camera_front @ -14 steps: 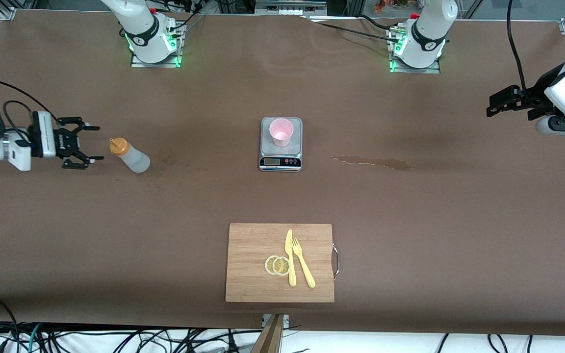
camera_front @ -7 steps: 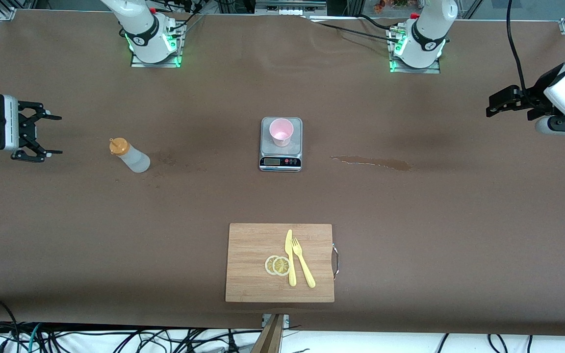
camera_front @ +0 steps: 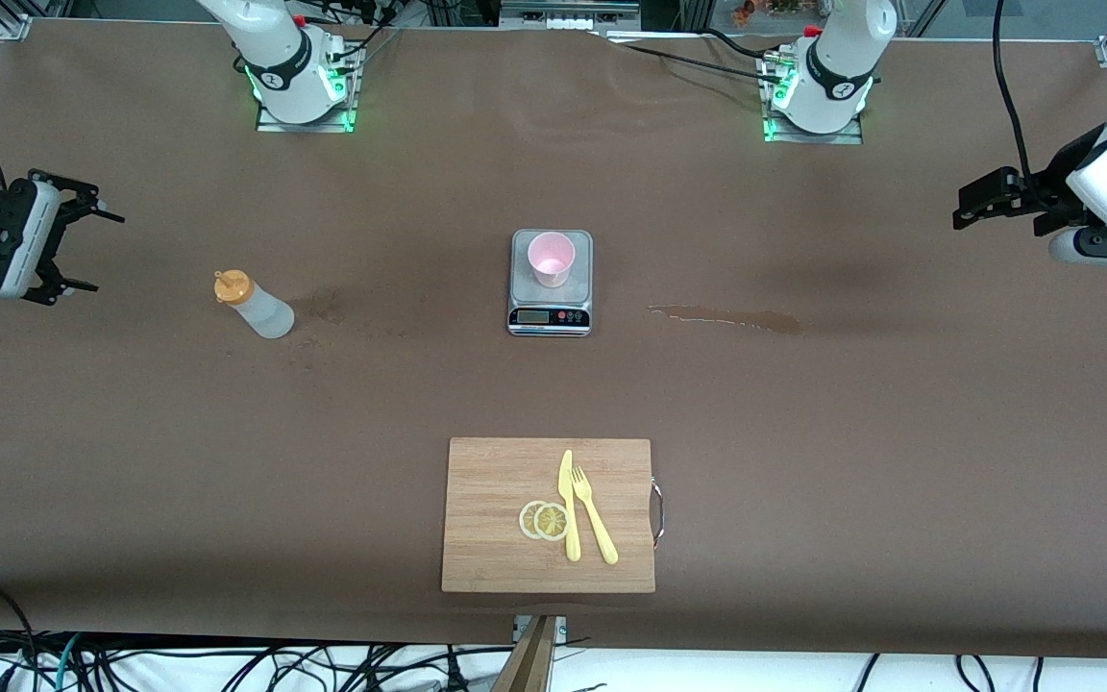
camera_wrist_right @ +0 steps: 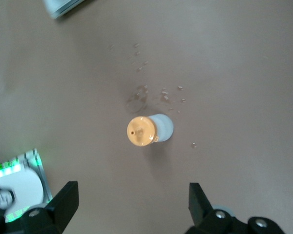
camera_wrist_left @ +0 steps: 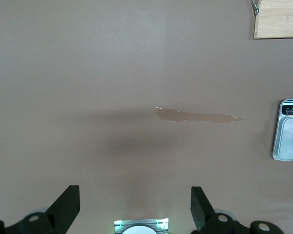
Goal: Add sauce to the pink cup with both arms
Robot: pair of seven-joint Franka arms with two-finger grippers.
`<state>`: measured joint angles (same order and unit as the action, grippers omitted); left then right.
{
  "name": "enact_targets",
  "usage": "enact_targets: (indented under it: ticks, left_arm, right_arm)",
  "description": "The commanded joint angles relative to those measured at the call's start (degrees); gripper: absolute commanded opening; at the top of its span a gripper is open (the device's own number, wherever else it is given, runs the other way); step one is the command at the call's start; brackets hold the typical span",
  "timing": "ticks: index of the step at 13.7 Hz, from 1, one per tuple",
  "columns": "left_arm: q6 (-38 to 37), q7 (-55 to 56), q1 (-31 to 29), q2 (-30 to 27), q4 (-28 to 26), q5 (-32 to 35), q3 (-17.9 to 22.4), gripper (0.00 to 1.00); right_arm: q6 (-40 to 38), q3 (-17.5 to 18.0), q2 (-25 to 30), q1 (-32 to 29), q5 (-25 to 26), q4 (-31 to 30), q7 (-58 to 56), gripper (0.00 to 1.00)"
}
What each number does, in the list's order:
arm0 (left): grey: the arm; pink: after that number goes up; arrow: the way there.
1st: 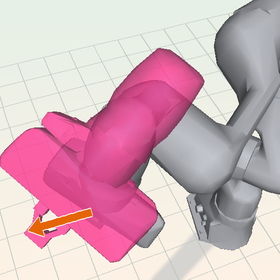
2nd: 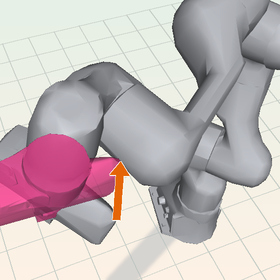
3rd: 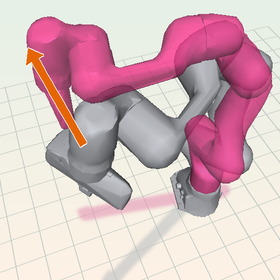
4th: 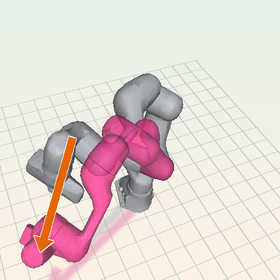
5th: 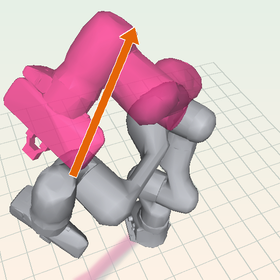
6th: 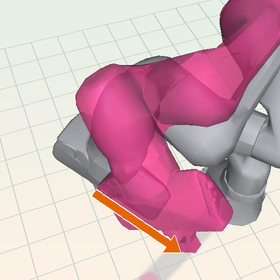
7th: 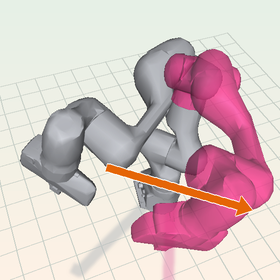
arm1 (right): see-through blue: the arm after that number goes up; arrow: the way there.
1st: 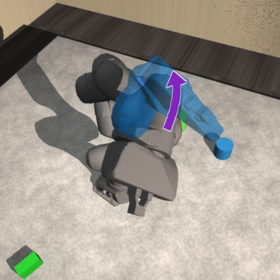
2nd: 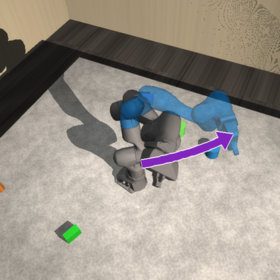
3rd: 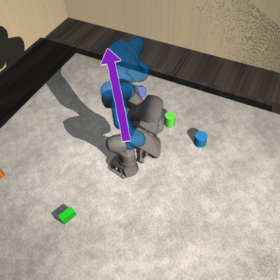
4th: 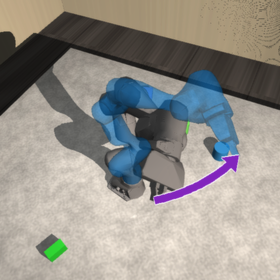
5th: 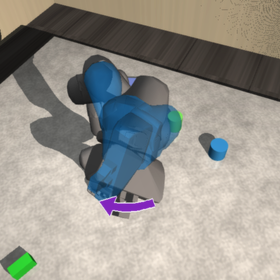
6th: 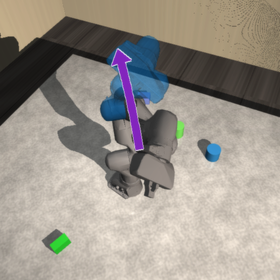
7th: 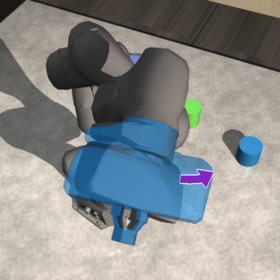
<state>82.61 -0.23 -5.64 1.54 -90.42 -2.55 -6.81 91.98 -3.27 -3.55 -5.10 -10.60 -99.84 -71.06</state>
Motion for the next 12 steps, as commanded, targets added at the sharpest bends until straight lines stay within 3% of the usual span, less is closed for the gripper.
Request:
enact_targets:
  ticks: [1, 4, 10, 12]
  left_arm:
    - [-1.0, 0.6, -0.2, 0.8, 1.8, -0.2, -0.1, 1.0]
    - [-1.1, 0.6, -0.2, 0.7, 1.8, -0.2, 0.0, 1.0]
    - [-1.1, 0.6, -0.2, 0.7, 1.8, -0.2, 0.0, 1.0]
    - [-1.2, 0.6, -0.2, 0.7, 1.7, -0.2, 0.0, 1.0]
  right_arm:
    - [2.2, 3.8, 5.6, -0.3, 3.0, -2.8, 15.2, 1.0]
    - [2.0, 7.8, 9.4, 0.0, 7.1, -2.9, 31.3, 1.0]
    - [0.2, 7.6, 13.7, 4.3, 7.2, -4.0, 63.6, 1.0]
    - [0.3, 7.5, 14.0, 4.6, 7.8, -4.0, 66.9, 1.0]
